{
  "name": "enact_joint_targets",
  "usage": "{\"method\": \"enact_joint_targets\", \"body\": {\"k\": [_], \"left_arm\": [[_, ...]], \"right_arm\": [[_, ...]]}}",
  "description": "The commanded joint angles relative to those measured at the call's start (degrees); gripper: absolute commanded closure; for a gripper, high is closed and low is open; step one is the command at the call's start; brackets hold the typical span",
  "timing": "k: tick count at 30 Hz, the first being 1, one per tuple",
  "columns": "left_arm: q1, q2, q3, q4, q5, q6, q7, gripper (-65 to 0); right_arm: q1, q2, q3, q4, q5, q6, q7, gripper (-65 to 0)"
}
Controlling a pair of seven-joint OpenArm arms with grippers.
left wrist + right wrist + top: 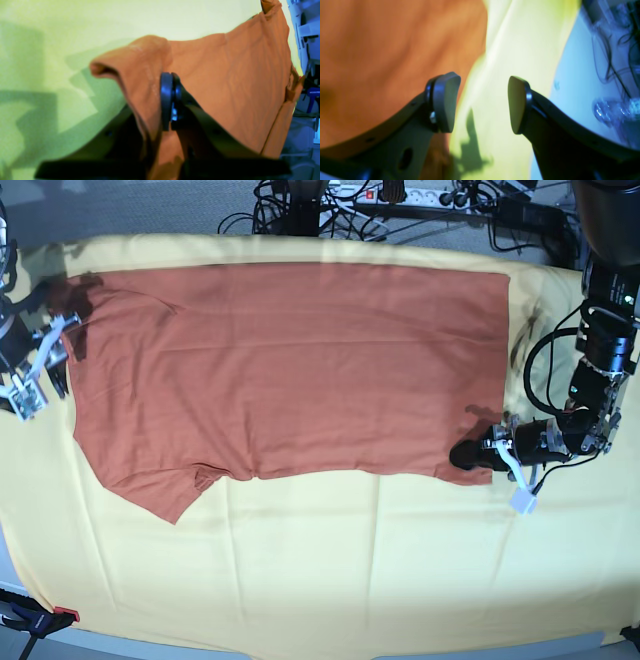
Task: Fold the T-shirt properly
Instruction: 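Release the collar edge and move both grippers to the hem corners, then grasp the hem corners with both grippers and lift them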
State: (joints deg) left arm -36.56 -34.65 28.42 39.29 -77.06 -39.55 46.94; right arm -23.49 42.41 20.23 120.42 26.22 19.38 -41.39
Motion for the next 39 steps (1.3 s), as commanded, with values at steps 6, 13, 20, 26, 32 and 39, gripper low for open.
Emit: {"method": "enact_joint_targets", "body": {"k": [6,13,20,26,32,39], "left_arm": [[-1.6,-0.8,-0.4,0.6,3.5,-0.4,-3.9,0.0],[-1.5,-0.7,-0.4,0.6,4.6,-0.4,-5.3,0.0],[-1.4,-0.7,-0.4,0.6,4.5,-0.4,-5.3,0.0],[-1.2,-0.7,-0.4,0.6,4.4,-0.4,-5.3,0.0],[-1.2,-0.7,-0.4,0.6,4.4,-0.4,-5.3,0.0],[-1.2,-0.7,-0.4,0.6,4.4,-0.4,-5.3,0.0]], "right_arm": [[15.8,-5.6,0.7,-15.6,5.1,3.1,1.3,-34.7],[32.1,-11.3,0.7,-41.5,13.2,13.8,1.2,-34.7],[45.3,-13.6,0.7,-59.6,13.4,16.2,1.3,-34.7],[50.1,-15.9,0.7,-68.6,11.0,14.5,2.2,-34.7],[49.7,-18.5,0.7,-70.0,11.1,15.9,1.5,-34.7],[49.7,-18.7,0.7,-70.0,11.0,16.7,2.1,-28.9]]}}
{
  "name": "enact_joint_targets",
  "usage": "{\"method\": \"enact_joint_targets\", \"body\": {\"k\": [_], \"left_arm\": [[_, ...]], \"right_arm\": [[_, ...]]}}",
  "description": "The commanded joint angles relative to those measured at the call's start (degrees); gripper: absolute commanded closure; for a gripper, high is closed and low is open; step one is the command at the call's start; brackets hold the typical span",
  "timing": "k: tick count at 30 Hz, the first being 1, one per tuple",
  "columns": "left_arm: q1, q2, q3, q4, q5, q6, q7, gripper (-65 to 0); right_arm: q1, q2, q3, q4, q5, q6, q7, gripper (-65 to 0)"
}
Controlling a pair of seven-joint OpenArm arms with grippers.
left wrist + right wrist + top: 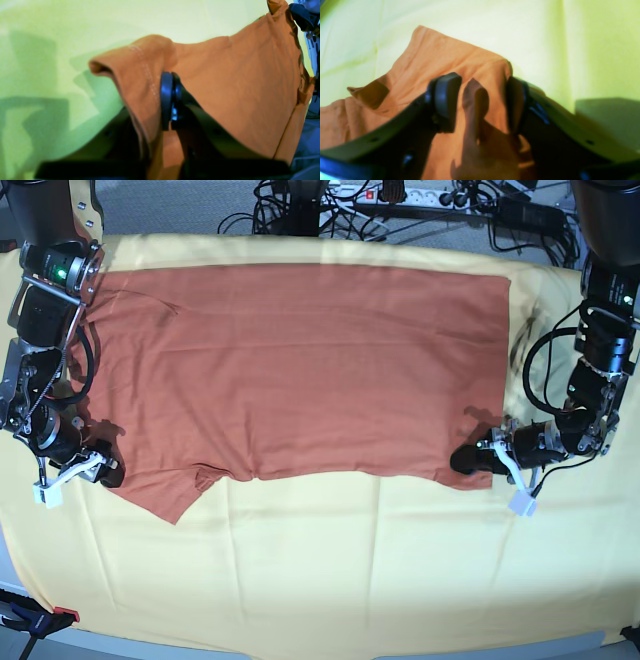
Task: Fold the T-shirt properly
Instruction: 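Grasp the hem corners with both grippers and lift them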
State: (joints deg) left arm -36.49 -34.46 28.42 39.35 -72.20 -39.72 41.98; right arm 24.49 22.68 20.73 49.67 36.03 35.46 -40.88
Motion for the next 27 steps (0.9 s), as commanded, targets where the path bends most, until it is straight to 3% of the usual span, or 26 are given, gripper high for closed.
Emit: {"method": "enact_joint_targets", "body": {"k": [1,3,5,6,11,14,19,27], "left_arm": [[-1.3,-0.9,-0.4,0.5,-0.5,-0.3,-0.4,0.0],[-1.3,-0.9,-0.4,0.5,-0.5,-0.3,-0.4,0.0],[-1.3,-0.9,-0.4,0.5,-0.5,-0.3,-0.4,0.0],[-1.3,-0.9,-0.4,0.5,-0.5,-0.3,-0.4,0.0],[-1.7,-1.1,-0.4,0.5,-0.4,-0.3,-2.1,0.0],[-3.1,-1.1,-0.4,0.5,2.9,-0.3,-3.8,0.0],[-5.3,-0.9,-0.4,0.5,6.9,-0.3,-7.9,0.0],[-7.3,-0.6,-0.4,0.5,16.3,-0.3,-18.8,0.0]], "right_arm": [[1.7,1.0,0.2,0.7,1.2,0.6,1.7,-25.5],[1.7,1.0,0.2,0.7,1.2,0.6,1.7,-16.3],[1.7,1.0,0.2,0.7,1.0,0.6,1.7,-2.5],[1.7,1.0,0.2,0.7,1.0,0.6,2.1,0.0],[2.2,1.2,0.2,0.7,1.0,0.6,4.0,0.0],[2.8,1.5,0.2,0.7,0.4,0.6,4.3,0.0],[4.1,1.5,0.2,0.7,-5.2,-2.7,6.3,0.0],[4.1,1.9,0.2,0.7,-9.3,-5.0,10.2,0.0]]}}
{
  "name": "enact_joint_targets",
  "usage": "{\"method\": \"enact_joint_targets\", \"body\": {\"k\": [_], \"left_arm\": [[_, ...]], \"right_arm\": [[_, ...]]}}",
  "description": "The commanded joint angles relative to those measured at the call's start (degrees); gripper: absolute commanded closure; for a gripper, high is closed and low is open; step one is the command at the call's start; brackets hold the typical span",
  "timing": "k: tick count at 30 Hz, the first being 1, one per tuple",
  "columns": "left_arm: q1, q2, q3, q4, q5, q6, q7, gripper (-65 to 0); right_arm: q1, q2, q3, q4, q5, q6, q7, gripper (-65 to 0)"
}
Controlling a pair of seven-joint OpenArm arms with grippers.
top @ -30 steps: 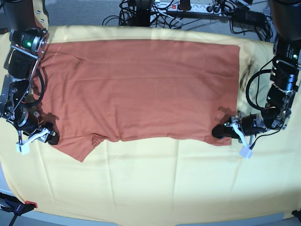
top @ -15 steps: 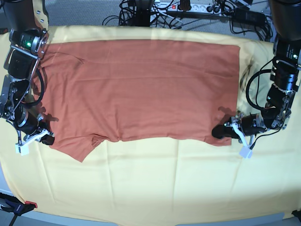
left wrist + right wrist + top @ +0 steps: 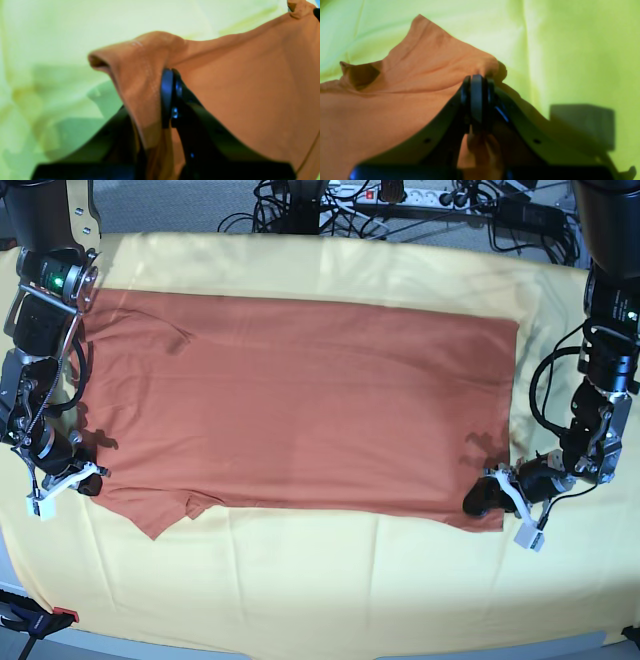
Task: Fold the T-shirt properly
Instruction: 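Grasp the hem corners with both grippers and lift them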
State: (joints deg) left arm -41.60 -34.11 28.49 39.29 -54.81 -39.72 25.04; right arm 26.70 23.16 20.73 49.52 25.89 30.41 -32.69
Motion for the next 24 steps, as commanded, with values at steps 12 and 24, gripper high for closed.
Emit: {"method": "enact_joint_targets", "body": {"k": [12,24], "left_arm": [[-1.9,0.7,-0.5,0.6,-4.0,-0.3,2.1,0.0],[-1.7,0.4,-0.5,7.0,-13.7,-0.3,18.7,0.0]], "right_arm": [[3.0,2.6,0.2,1.0,5.8,9.1,-4.4,0.0],[-1.1,6.0,-6.6,2.7,9.1,9.6,-6.9,0.0]]}}
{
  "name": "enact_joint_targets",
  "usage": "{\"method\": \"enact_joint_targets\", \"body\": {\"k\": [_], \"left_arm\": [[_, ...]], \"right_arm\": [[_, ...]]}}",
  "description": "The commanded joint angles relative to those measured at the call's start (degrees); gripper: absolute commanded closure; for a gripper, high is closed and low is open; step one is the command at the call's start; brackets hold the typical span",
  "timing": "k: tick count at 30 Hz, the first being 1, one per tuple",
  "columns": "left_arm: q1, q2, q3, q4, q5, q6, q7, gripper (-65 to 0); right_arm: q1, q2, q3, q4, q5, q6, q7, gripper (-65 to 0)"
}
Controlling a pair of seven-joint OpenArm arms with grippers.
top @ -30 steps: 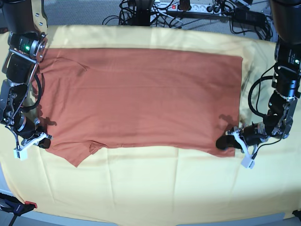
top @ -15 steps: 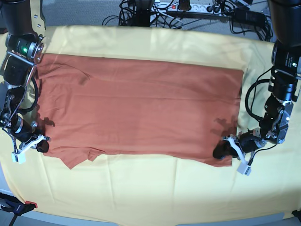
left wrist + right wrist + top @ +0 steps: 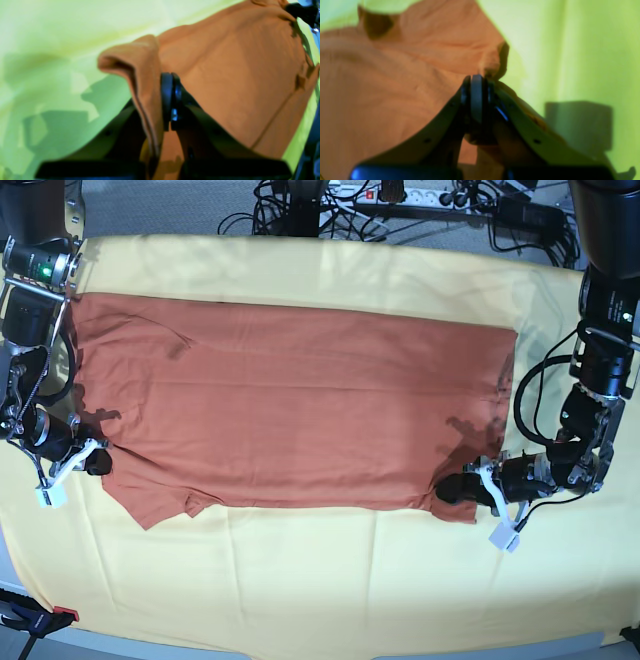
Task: Fold the T-shirt properly
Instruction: 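Grasp the hem corners with both grippers and lift them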
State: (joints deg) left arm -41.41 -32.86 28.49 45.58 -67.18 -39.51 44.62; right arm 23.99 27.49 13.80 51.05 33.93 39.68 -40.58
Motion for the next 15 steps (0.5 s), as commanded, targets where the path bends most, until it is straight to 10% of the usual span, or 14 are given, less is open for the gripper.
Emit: {"method": "enact_joint_targets", "body": {"k": [1,15], "left_arm": [[-1.9,-1.2,-0.5,1.7,-1.8,-0.5,0.3,0.0],[-1.8,-7.1,-0.4,6.6,-4.9,-0.5,5.8,0.0]], "right_arm": [[1.3,2.1,-0.1,1.9,1.1,0.3,1.0,0.0],[1.1,6.2,-2.7,2.3,2.3,0.3,0.6,0.0]]}}
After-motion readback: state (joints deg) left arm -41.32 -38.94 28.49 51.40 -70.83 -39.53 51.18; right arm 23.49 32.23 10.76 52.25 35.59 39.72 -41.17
